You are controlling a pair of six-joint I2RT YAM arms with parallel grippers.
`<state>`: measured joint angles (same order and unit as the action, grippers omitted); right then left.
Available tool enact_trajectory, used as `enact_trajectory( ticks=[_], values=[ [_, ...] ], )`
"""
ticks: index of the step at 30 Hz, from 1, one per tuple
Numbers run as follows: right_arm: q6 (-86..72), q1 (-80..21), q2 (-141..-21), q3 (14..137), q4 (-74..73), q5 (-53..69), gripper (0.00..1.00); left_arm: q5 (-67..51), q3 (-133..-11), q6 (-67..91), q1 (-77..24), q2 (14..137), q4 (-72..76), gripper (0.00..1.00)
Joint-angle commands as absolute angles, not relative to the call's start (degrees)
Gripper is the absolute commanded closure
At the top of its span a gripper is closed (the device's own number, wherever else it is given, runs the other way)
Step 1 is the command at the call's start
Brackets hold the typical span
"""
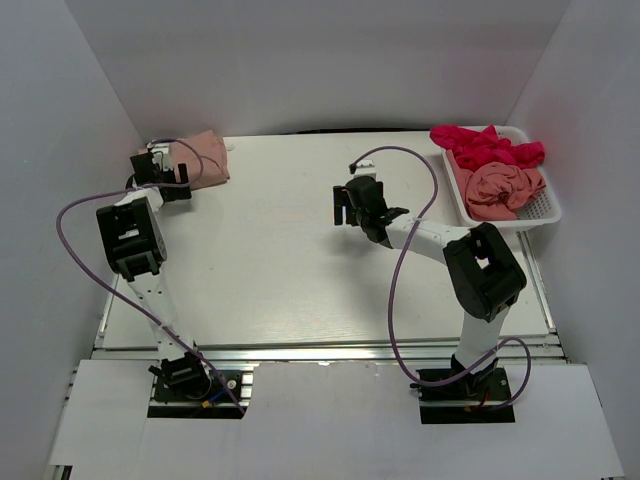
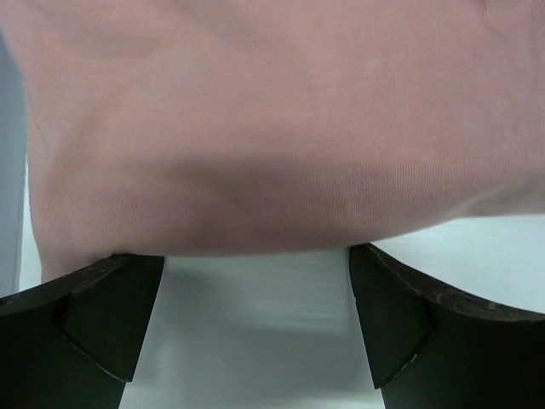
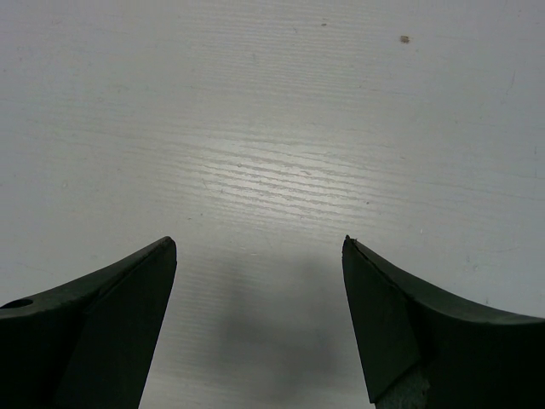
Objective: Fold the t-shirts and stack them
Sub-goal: Put the neatly folded tshirt into the corner of the board with the left arm
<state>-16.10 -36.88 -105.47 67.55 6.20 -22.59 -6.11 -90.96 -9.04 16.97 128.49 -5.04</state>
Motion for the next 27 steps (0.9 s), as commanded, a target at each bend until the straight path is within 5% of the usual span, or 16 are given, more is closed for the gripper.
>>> enact_trajectory(
  ticks=[1,19,27],
  values=[
    [-15.91,-37.26,-102.92,67.15,7.39,-24.08,0.17,-7.82,-92.90,-9.32,18.10,130.60,-6.59,0.02],
    [-16.43,-37.35,-103.19,65.30,7.21,-24.52,0.17,-9.22,-101.33,-12.66,18.46,135.09,-9.75,0.02],
    [-16.70,-37.27,-101.95,64.60,7.47,-23.64,0.17,-12.91,-97.38,-10.28,18.46,124.92,-12.82,0.02]
  ],
)
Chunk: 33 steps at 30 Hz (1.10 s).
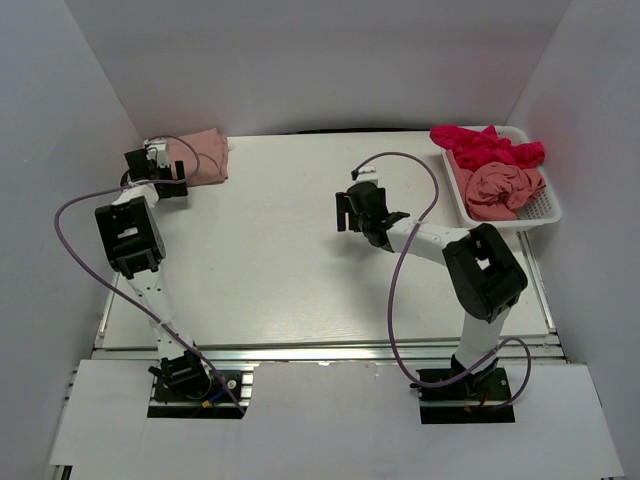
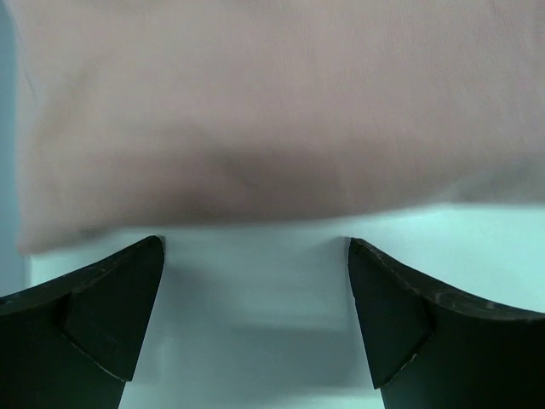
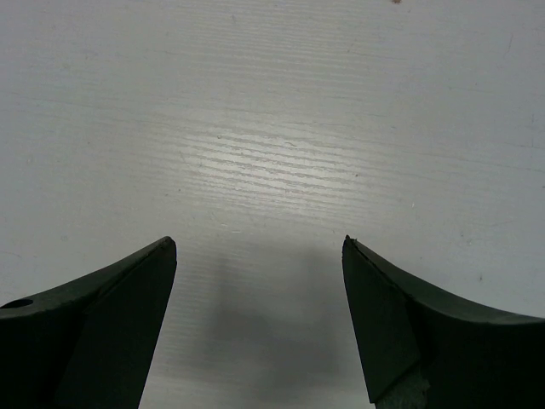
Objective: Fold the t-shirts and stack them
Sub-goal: Put the neatly folded tshirt into the corner of the board with the left arm
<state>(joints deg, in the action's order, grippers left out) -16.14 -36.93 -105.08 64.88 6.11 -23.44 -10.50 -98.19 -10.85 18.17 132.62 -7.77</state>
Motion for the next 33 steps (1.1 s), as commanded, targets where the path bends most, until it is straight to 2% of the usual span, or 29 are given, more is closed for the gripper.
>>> enact_trajectory(
  ticks=[1,3,5,6,7,14,21,33],
  values=[
    [-16.87,-37.35,-101.34,64.51,7.30,-23.47,0.17,-13.70,-97.30,-10.11,18.46,123.15,-16.05,0.02],
    [-16.87,-37.62,-100.11,63.73,7.90,-23.20,0.17,-17.30,-93.45,-8.79,18.37,118.33,-17.05,0.02],
    [-16.44,-37.70,-97.92,63.02,8.61,-22.68,0.16,-19.50,-88.18,-7.04,18.19,108.49,-14.78,0.02],
    [-16.17,-37.71,-97.39,62.58,8.87,-22.59,0.16,-19.95,-82.41,-5.29,17.93,105.15,-13.55,0.02],
    [-16.08,-37.71,-96.34,61.88,8.88,-22.33,0.16,-19.78,-79.92,-4.84,17.67,98.94,-12.40,0.02],
    [-16.08,-38.93,-89.57,55.04,8.79,-20.83,0.16,-17.06,-66.11,-3.25,16.17,80.01,-12.04,0.02],
    [-16.08,-39.64,-76.14,45.89,9.14,-20.57,0.16,-17.14,-58.46,-0.70,15.73,67.17,-11.08,0.02],
    [-16.35,-40.34,-65.41,36.05,10.37,-20.39,0.15,-16.08,-41.41,1.23,15.56,55.56,-3.72,0.02]
  ],
)
